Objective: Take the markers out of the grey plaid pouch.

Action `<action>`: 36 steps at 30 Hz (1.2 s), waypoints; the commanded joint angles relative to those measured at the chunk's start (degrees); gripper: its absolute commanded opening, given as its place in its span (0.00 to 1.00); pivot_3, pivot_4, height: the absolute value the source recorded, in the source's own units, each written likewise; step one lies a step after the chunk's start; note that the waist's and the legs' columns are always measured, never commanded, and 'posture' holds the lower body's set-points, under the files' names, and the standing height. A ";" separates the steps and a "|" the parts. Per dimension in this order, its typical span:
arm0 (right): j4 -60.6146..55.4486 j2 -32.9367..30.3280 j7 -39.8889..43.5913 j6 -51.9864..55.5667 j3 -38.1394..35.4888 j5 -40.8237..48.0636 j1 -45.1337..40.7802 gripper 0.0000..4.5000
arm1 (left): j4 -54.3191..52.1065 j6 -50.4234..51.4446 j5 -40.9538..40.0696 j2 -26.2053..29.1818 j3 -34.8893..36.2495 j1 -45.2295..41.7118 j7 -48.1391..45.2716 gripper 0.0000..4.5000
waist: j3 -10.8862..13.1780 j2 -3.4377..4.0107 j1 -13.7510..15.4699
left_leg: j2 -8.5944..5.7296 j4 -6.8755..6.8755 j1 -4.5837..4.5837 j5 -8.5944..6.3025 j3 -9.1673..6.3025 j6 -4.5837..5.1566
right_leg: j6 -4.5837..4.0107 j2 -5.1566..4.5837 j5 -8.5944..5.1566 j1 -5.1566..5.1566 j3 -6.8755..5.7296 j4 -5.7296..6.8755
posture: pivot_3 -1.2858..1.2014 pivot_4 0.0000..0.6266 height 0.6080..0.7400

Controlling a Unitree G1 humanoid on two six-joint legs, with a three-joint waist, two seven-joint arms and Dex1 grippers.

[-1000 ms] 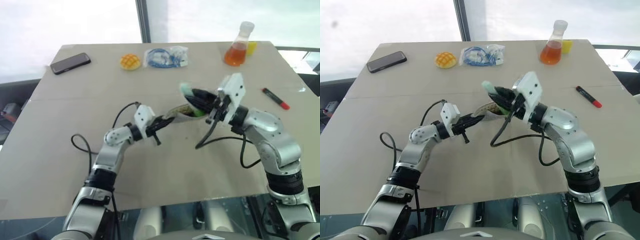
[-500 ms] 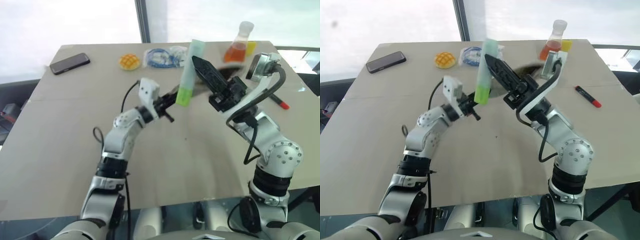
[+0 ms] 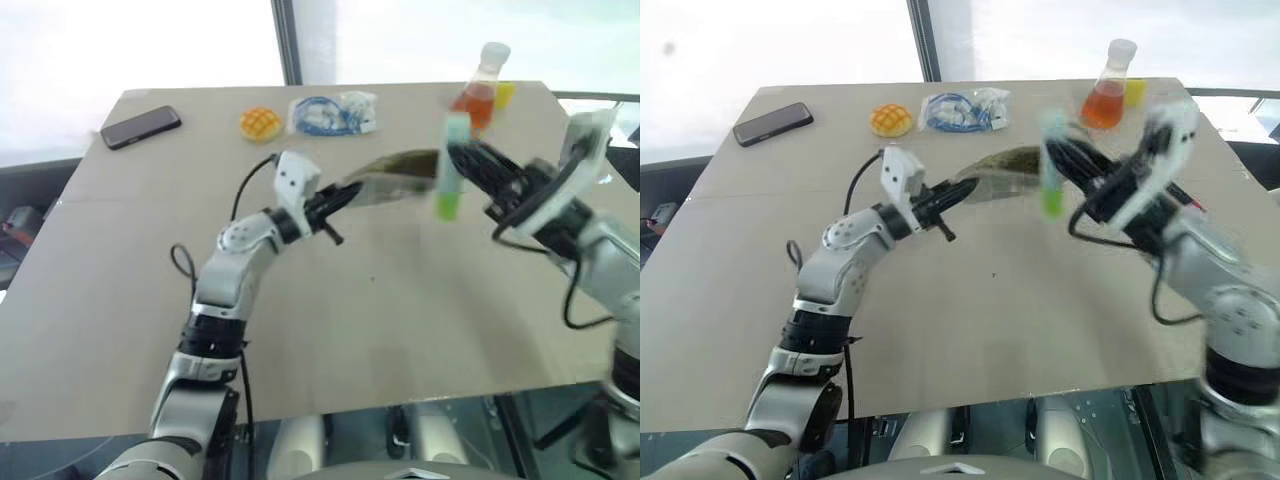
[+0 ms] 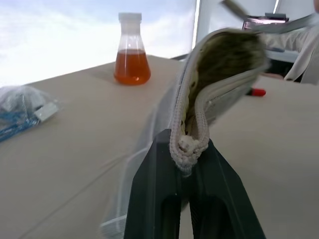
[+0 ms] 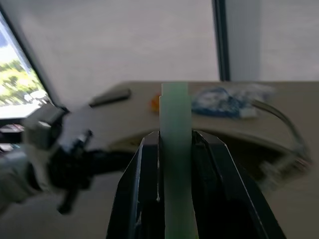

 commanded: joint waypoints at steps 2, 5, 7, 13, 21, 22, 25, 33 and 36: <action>9.32 -9.70 5.67 -3.64 5.50 -18.45 5.24 0.06 | 1.45 -5.73 1.46 1.49 1.20 1.08 -2.15 0.00 | 0.00 0.00 -0.06 | -0.01 0.03 0.01 0.00 0.04 0.01 | 0.04 -0.01 -0.07 0.00 0.03 0.01 | 0.52 0.24 1.00; 22.65 -10.99 8.42 -9.05 13.12 -30.34 2.62 0.06 | 3.38 -9.01 2.88 2.58 1.10 2.16 -3.41 0.00 | 0.00 -0.01 -0.41 | 0.01 0.08 0.12 0.00 0.12 0.03 | -0.07 -0.02 -0.17 0.02 0.11 0.03 | 0.52 0.24 1.00; 32.65 -9.72 10.20 -13.18 17.37 -36.97 -1.50 0.06 | 4.58 -11.31 3.87 3.43 0.96 2.79 -4.39 0.00 | 0.02 -0.01 -0.53 | 0.03 0.11 0.19 0.00 0.09 0.03 | -0.08 0.06 -0.17 0.03 0.18 0.09 | 0.52 0.24 1.00; 54.59 -5.42 16.31 -23.29 25.44 -50.23 -12.57 0.17 | 7.74 -15.96 3.27 6.52 3.10 3.97 -8.72 0.00 | 0.03 -0.06 -0.49 | 0.02 0.08 0.12 0.00 0.10 0.02 | -0.07 0.12 -0.16 -0.01 0.24 0.04 | 0.52 0.24 1.00; 42.70 -2.88 18.12 -20.45 19.33 -50.81 -8.96 0.69 | 24.51 -38.11 10.94 15.51 3.48 0.32 -13.21 0.00 | -0.01 -0.12 -0.50 | 0.06 0.05 0.13 -0.01 0.13 0.02 | 0.11 0.12 -0.03 -0.02 0.25 0.04 | 0.52 0.24 1.00; 40.11 -2.79 18.19 -19.26 18.38 -50.44 -8.01 0.69 | 26.94 -40.45 11.32 16.20 3.55 -0.36 -13.71 0.00 | 0.00 -0.11 -0.53 | 0.09 0.04 0.13 -0.01 0.13 0.01 | 0.11 0.15 -0.03 -0.04 0.24 0.05 | 0.52 0.24 1.00; 26.82 -1.99 17.53 -13.26 14.81 -48.12 -3.36 0.69 | 36.02 -46.48 13.65 19.10 3.19 -3.18 -14.45 0.00 | 0.03 -0.03 -0.31 | 0.11 0.01 0.11 -0.01 0.14 0.01 | 0.10 0.14 -0.04 -0.11 0.22 0.12 | 0.52 0.24 1.00; -2.34 6.73 14.74 -1.15 15.94 -41.77 2.22 0.69 | 51.47 -55.24 17.83 21.71 3.45 -8.64 -9.58 0.00 | 0.01 -0.05 -0.11 | 0.09 0.03 0.00 -0.01 0.11 0.01 | 0.12 0.09 -0.04 -0.16 0.19 0.11 | 0.52 0.24 1.00; -4.85 10.50 13.02 0.30 19.76 -42.35 2.85 0.69 | 54.28 -57.28 17.03 22.02 4.00 -9.23 -11.01 0.00 | 0.00 -0.09 -0.15 | 0.07 0.03 -0.01 -0.01 0.10 0.01 | 0.10 0.07 -0.05 -0.17 0.15 0.11 | 0.52 0.24 1.00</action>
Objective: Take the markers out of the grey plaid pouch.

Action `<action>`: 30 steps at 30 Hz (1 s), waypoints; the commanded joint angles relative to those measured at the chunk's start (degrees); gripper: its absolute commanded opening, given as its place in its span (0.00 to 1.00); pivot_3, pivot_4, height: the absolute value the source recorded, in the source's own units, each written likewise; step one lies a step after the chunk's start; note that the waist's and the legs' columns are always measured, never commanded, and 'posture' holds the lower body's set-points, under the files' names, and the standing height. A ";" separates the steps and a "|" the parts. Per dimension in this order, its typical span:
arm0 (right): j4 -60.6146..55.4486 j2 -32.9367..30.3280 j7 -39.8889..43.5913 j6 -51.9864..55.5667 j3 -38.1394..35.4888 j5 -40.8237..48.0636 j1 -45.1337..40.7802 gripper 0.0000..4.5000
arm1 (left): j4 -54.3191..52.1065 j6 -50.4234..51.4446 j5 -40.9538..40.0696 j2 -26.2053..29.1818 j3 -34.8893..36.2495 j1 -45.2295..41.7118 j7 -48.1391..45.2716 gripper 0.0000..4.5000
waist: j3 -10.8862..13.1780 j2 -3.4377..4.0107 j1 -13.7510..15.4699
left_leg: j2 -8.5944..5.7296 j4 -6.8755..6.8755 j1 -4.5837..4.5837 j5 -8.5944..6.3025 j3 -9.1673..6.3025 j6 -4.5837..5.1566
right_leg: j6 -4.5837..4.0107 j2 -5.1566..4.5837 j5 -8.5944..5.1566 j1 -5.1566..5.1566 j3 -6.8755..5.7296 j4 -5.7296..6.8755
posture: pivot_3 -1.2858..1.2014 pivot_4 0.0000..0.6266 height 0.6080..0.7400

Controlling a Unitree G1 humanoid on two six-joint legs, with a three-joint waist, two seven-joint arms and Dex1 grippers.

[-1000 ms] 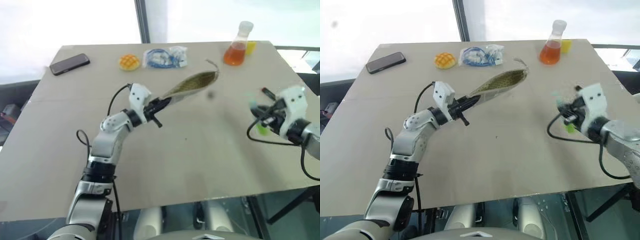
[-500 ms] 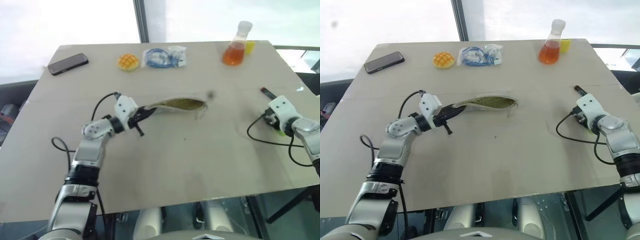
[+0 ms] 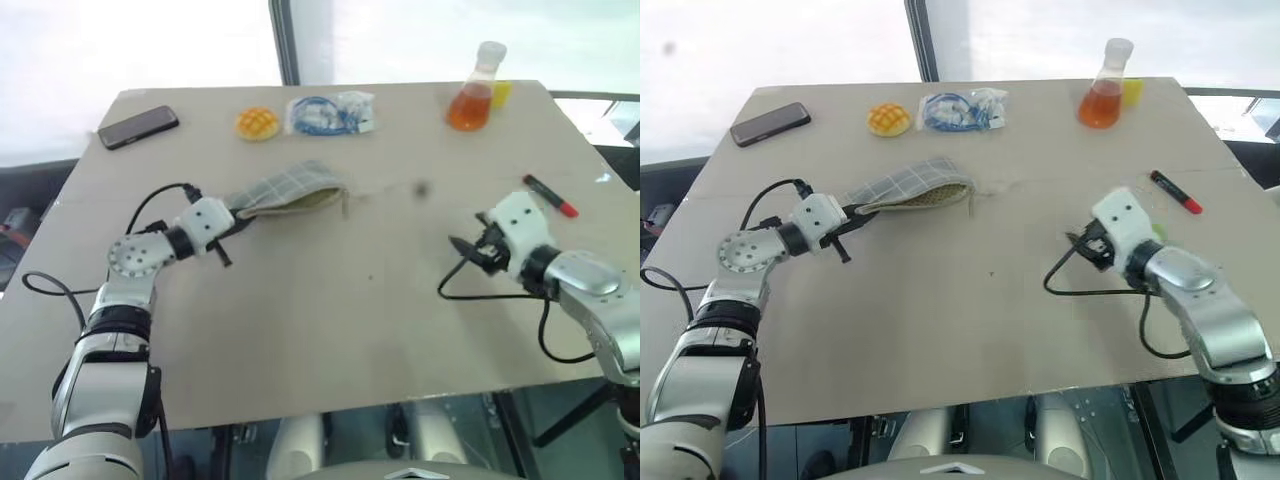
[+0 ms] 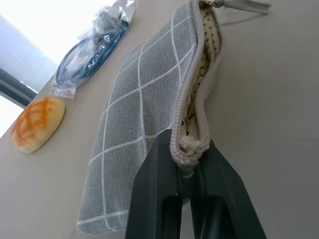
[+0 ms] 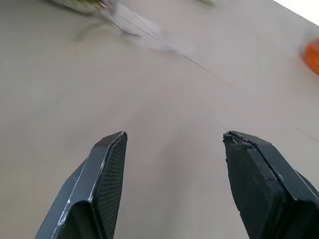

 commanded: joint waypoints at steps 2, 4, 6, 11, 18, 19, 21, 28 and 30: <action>-4.62 4.39 -2.56 1.94 5.04 -0.51 1.24 0.69 | 2.95 -4.07 -2.63 1.52 2.26 -1.41 -3.80 0.00 | 0.00 0.00 -0.05 | 0.00 0.00 -0.01 0.00 0.01 0.00 | -0.03 0.00 -0.01 -0.01 -0.01 0.01 | 0.52 0.24 1.00; -4.98 5.32 -2.59 1.53 7.03 -1.21 1.92 0.69 | 1.73 -5.54 -6.12 1.09 2.67 0.44 -10.55 0.00 | 0.01 0.00 -0.02 | 0.00 0.00 -0.02 0.00 0.00 0.00 | -0.06 0.00 -0.03 -0.02 -0.02 0.01 | 0.52 0.24 1.00; -4.73 5.81 -2.49 1.29 7.83 -1.47 2.41 0.69 | -1.08 -5.17 -10.01 0.29 3.30 3.39 -16.44 0.00 | 0.00 0.01 -0.13 | 0.00 0.01 -0.03 0.00 0.01 0.00 | -0.11 -0.02 -0.05 -0.03 -0.02 0.01 | 0.52 0.24 1.00; -3.93 5.65 -1.85 0.62 8.60 -2.54 2.25 0.69 | -4.10 -4.75 -12.63 -1.04 4.08 7.17 -19.18 0.00 | 0.00 0.01 -0.05 | -0.01 0.02 -0.02 0.00 0.03 0.01 | -0.25 -0.07 -0.04 -0.03 -0.02 0.02 | 0.52 0.24 1.00; -4.85 5.05 0.19 -1.28 7.86 -2.75 3.23 0.70 | -8.62 1.63 -13.71 -2.05 4.72 7.16 -15.87 0.52 | -0.01 0.00 -0.06 | 0.00 0.09 -0.02 0.01 -0.09 0.01 | -0.14 -0.04 -0.08 0.03 -0.13 0.07 | 0.52 0.24 1.00; -5.34 4.88 0.49 -1.75 7.28 -2.60 3.88 0.70 | -12.22 4.80 -15.47 -1.97 5.06 8.83 -16.39 0.62 | -0.01 -0.01 -0.08 | 0.00 0.09 -0.02 0.00 -0.08 0.01 | -0.06 -0.04 -0.03 0.03 -0.12 0.07 | 0.52 0.24 1.00; -6.61 3.51 1.62 -3.27 5.54 -2.33 6.21 0.70 | -23.78 13.79 -19.75 -1.31 6.32 14.95 -15.33 0.79 | -0.02 0.00 -0.16 | 0.00 0.07 -0.02 0.00 -0.07 0.00 | -0.02 -0.04 0.01 0.03 -0.11 0.05 | 0.52 0.24 1.00; -9.05 -2.41 4.37 -15.97 -3.82 -5.55 24.31 0.99 | -63.55 44.67 -35.97 2.96 16.55 45.70 -6.25 0.92 | 0.00 -0.04 -1.39 | 0.01 -0.04 0.03 -0.17 -0.13 0.08 | 0.26 -0.15 -0.15 -0.08 0.30 0.03 | 0.52 0.24 1.00; -8.93 -3.02 5.55 -18.86 -7.18 -5.79 29.24 0.99 | -67.88 47.34 -36.85 3.44 20.14 51.94 -5.59 0.92 | 0.01 0.02 -1.30 | 0.03 -0.06 0.13 -0.18 -0.13 0.08 | 0.11 -0.15 -0.27 -0.02 0.29 0.02 | 0.52 0.24 1.00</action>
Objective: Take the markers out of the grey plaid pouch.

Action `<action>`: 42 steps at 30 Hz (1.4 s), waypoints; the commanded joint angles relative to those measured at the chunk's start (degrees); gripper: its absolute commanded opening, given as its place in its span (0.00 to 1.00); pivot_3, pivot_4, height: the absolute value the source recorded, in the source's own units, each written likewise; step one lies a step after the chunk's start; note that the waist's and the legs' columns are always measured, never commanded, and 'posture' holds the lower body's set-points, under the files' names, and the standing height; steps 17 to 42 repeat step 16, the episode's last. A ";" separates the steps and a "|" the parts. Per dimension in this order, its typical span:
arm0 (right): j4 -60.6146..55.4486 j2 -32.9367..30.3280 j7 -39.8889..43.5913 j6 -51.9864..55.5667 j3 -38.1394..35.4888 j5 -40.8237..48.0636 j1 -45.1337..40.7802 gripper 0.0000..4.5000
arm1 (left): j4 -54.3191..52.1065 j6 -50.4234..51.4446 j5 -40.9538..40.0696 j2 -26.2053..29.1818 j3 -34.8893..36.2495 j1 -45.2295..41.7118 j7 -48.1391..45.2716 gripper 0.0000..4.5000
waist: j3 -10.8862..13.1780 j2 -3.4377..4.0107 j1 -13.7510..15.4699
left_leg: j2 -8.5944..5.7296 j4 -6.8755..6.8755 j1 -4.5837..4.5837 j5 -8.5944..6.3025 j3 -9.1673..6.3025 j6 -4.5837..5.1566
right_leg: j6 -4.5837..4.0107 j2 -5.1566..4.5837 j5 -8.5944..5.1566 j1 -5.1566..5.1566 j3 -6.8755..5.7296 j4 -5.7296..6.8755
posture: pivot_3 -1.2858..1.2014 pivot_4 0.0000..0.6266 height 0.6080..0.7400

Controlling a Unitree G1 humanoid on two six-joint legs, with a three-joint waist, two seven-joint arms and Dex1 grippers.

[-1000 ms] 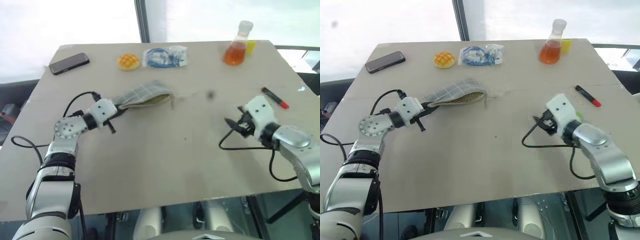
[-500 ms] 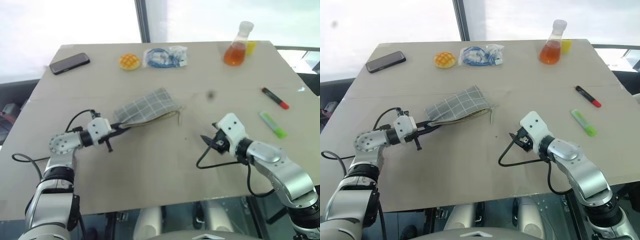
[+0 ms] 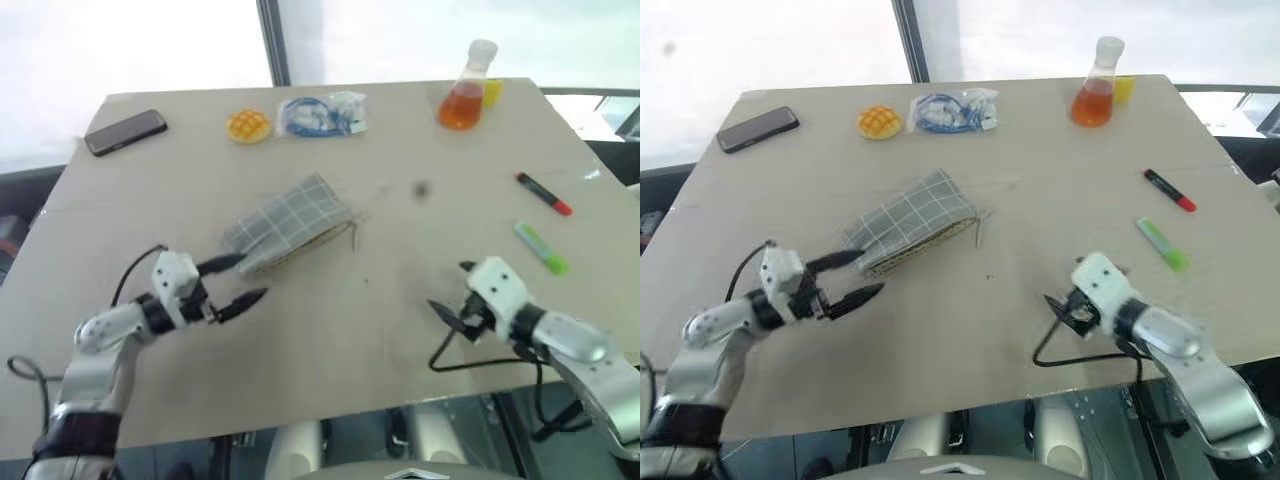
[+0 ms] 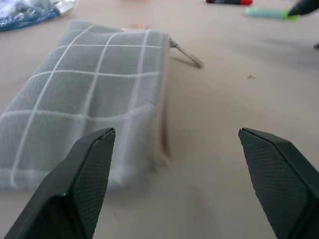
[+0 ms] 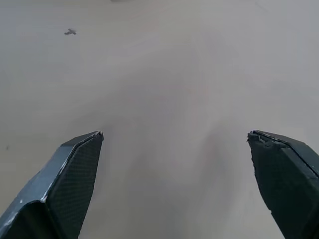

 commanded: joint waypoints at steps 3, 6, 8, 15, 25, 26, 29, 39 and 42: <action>-1.11 -1.54 3.86 -8.60 -10.62 0.21 9.61 0.99 | -8.85 4.43 -1.63 2.09 10.65 12.76 -0.25 0.92 | 0.00 0.17 0.14 | 0.03 0.10 0.17 -0.12 -0.01 -0.23 | -0.06 -0.10 -0.03 0.08 -0.09 0.03 | 0.52 0.24 1.00; 0.77 -2.68 6.94 -11.53 -15.83 0.77 13.07 0.99 | -6.40 1.68 0.50 1.60 13.43 16.83 -2.12 0.92 | 0.02 0.26 0.10 | 0.11 0.14 0.21 -0.16 0.03 -0.30 | -0.07 -0.22 -0.03 0.07 -0.20 0.00 | 0.52 0.24 1.00; 1.42 -3.27 8.80 -12.63 -18.62 1.39 14.85 0.99 | -4.59 0.19 1.86 1.04 13.92 17.95 -2.82 0.92 | 0.01 0.26 0.18 | 0.11 0.15 0.19 -0.16 0.02 -0.30 | -0.07 -0.39 -0.03 0.06 -0.42 -0.04 | 0.52 0.24 1.00; 2.75 -3.88 12.98 -14.52 -24.00 2.34 18.01 0.99 | -3.77 -2.20 4.37 -1.79 11.87 17.86 -3.15 0.92 | -0.11 0.22 0.45 | 0.00 0.13 0.14 -0.16 0.02 -0.29 | -0.07 -0.66 -0.02 0.04 -0.68 -0.03 | 0.52 0.24 1.00; 2.87 -3.76 13.36 -14.74 -24.33 2.41 18.22 0.99 | -3.67 -2.21 4.68 -1.96 11.70 17.68 -3.10 0.92 | -0.11 0.22 0.45 | -0.02 0.12 0.10 -0.17 0.02 -0.29 | -0.07 -0.65 -0.02 0.01 -0.68 -0.03 | 0.52 0.24 1.00; 2.87 -3.76 13.36 -14.74 -24.33 2.41 18.22 0.99 | -3.67 -2.21 4.68 -1.96 11.70 17.68 -3.10 0.92 | -0.11 0.22 0.45 | -0.02 0.12 0.10 -0.17 0.02 -0.29 | -0.07 -0.65 -0.02 0.01 -0.68 -0.03 | 0.52 0.24 1.00; 2.87 -3.76 13.36 -14.74 -24.33 2.41 18.22 0.99 | -3.67 -2.21 4.68 -1.96 11.70 17.68 -3.10 0.92 | -0.11 0.22 0.45 | -0.02 0.12 0.10 -0.17 0.02 -0.29 | -0.07 -0.65 -0.02 0.01 -0.68 -0.03 | 0.52 0.24 1.00; 2.87 -3.76 13.36 -14.74 -24.33 2.41 18.22 0.99 | -3.67 -2.21 4.68 -1.96 11.70 17.68 -3.10 0.92 | -0.11 0.22 0.45 | -0.02 0.12 0.10 -0.17 0.02 -0.29 | -0.07 -0.65 -0.02 0.01 -0.68 -0.03 | 0.52 0.24 1.00; 2.87 -3.76 13.36 -14.74 -24.33 2.41 18.22 0.99 | -3.67 -2.21 4.68 -1.96 11.70 17.68 -3.10 0.92 | -0.11 0.22 0.45 | -0.02 0.12 0.10 -0.17 0.02 -0.29 | -0.07 -0.65 -0.02 0.01 -0.68 -0.03 | 0.52 0.24 1.00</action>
